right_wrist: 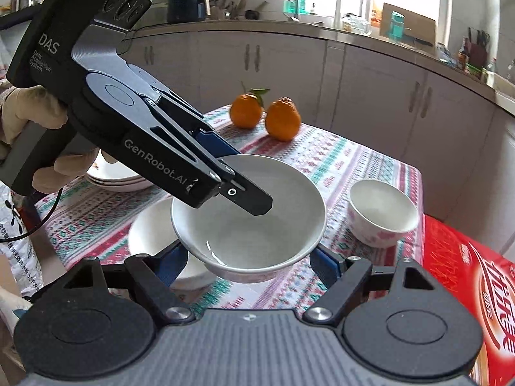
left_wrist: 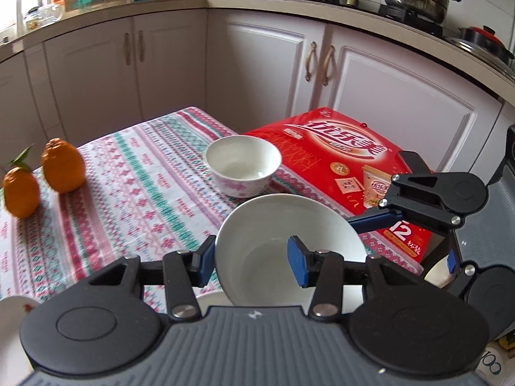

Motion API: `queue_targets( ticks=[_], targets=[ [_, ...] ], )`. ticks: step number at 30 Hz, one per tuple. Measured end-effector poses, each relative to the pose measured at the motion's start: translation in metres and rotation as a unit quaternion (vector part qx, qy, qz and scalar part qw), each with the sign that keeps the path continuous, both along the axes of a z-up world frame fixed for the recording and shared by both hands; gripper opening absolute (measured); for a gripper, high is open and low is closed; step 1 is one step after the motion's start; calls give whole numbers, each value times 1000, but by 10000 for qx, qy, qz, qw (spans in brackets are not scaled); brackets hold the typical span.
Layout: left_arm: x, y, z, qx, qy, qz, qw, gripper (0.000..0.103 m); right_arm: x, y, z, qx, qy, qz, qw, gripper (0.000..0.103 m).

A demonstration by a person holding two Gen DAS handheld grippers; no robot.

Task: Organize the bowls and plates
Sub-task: 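Carry the held bowl with the left gripper and lower it into the placed bowl, then open the left gripper and release the bowl onto the bowl below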

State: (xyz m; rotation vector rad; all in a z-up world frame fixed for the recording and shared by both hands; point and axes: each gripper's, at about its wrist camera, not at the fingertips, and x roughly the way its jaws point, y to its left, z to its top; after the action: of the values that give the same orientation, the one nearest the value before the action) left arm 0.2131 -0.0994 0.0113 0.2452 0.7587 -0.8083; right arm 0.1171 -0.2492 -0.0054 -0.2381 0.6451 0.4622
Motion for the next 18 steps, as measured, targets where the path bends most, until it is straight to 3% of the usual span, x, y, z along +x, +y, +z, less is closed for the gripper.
queue_targets(
  ticks=[18],
  targets=[
    [-9, 55, -17, -57, 123, 644, 9978, 45, 11, 47, -14, 3, 272, 570, 9980, 86]
  ],
)
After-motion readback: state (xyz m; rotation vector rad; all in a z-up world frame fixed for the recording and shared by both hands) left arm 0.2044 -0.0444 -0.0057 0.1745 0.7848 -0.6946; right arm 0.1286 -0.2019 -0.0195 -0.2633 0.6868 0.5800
